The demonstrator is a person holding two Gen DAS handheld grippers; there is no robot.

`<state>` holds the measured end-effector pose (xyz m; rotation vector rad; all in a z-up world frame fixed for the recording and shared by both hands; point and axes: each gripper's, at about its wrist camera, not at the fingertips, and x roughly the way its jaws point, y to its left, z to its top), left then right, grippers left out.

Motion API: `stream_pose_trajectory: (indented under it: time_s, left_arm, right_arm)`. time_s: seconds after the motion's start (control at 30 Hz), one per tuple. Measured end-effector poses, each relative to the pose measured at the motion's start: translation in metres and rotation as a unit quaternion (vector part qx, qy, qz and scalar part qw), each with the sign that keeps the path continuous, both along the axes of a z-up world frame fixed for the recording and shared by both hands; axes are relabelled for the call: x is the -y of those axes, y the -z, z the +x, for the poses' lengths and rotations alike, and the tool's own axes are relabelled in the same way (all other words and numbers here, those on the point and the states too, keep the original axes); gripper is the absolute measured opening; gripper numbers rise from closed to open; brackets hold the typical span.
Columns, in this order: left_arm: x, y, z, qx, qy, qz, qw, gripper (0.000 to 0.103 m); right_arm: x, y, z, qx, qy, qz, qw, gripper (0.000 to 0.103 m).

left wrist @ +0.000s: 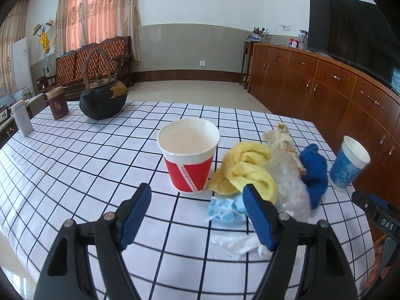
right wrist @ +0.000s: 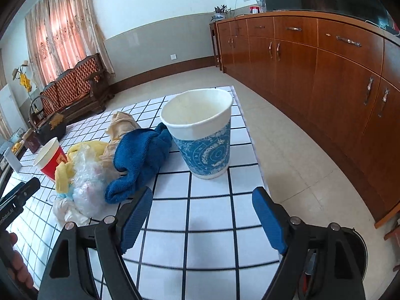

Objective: Collect trash
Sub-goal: 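Move both grippers back toward the paper cups on the table, then grasp the red paper cup with the left gripper while the right grasps the blue cup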

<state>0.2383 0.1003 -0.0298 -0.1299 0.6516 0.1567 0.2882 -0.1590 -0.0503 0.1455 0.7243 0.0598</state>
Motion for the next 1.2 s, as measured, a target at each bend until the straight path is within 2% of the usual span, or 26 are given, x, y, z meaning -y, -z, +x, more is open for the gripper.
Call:
stream_pose_trajectory:
  time_s: [0.23, 0.43, 0.93, 1.1, 1.13, 1.17, 1.2]
  left_arm:
    - [-0.009, 0.008, 0.02, -0.007, 0.004, -0.02, 0.9998, 0.077]
    - [-0.011, 0.013, 0.034, -0.015, -0.003, -0.02, 0.9997, 0.077]
    - [-0.015, 0.021, 0.058, -0.025, -0.008, -0.046, 0.9986, 0.077]
    - [-0.013, 0.021, 0.062, -0.024, -0.007, -0.052, 0.9984, 0.076]
    - [-0.012, 0.021, 0.063, -0.026, -0.007, -0.051, 0.9983, 0.075]
    - [-0.013, 0.021, 0.064, -0.026, -0.006, -0.053, 0.9982, 0.07]
    - [-0.012, 0.021, 0.064, -0.026, -0.006, -0.053, 0.9982, 0.063]
  right_arm:
    - [-0.004, 0.004, 0.018, -0.006, 0.007, -0.008, 1.0, 0.084]
    - [-0.006, 0.005, 0.035, -0.009, 0.013, -0.009, 1.0, 0.087]
    - [-0.011, 0.008, 0.074, -0.03, 0.015, 0.005, 0.999, 0.088]
    - [-0.009, 0.006, 0.084, -0.021, 0.015, 0.017, 1.0, 0.088]
    - [-0.008, 0.005, 0.084, -0.018, 0.015, 0.021, 1.0, 0.083]
    - [-0.008, 0.005, 0.084, -0.015, 0.015, 0.023, 1.0, 0.071]
    - [-0.007, 0.005, 0.085, -0.017, 0.012, 0.024, 0.999, 0.064]
